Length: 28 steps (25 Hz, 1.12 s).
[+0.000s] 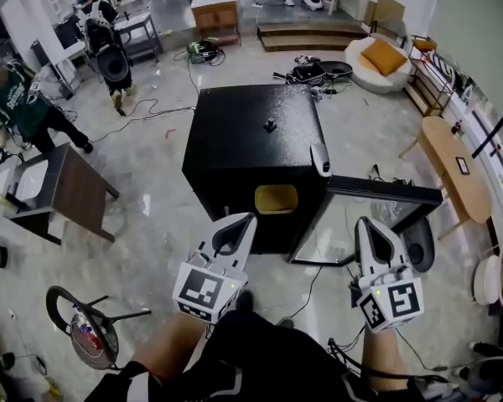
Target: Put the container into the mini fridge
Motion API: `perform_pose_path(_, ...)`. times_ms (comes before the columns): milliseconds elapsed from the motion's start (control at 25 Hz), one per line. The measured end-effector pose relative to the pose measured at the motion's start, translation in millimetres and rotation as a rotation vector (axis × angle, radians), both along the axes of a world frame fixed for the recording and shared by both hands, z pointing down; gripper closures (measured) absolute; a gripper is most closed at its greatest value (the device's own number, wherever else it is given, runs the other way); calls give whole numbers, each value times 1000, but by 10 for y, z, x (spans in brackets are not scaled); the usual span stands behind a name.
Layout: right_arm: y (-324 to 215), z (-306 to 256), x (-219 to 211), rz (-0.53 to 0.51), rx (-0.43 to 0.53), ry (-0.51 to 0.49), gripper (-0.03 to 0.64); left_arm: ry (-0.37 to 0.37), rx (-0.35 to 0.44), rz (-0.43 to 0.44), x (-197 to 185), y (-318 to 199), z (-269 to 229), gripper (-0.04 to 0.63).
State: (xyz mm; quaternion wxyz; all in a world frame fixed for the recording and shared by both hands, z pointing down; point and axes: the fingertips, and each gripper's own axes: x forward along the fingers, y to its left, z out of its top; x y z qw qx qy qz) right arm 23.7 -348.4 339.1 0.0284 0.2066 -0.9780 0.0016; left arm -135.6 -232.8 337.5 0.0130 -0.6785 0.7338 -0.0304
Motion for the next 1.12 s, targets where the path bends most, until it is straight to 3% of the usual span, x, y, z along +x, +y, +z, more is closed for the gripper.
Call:
perform_pose_path(320,-12,-20,-181,-10,8,6,601,1,18,-46,-189,124,-11,586)
perform_pose_path(1120,-11,-137,-198,4,45,8,601,-6,37,-32,-253,106,-128,586)
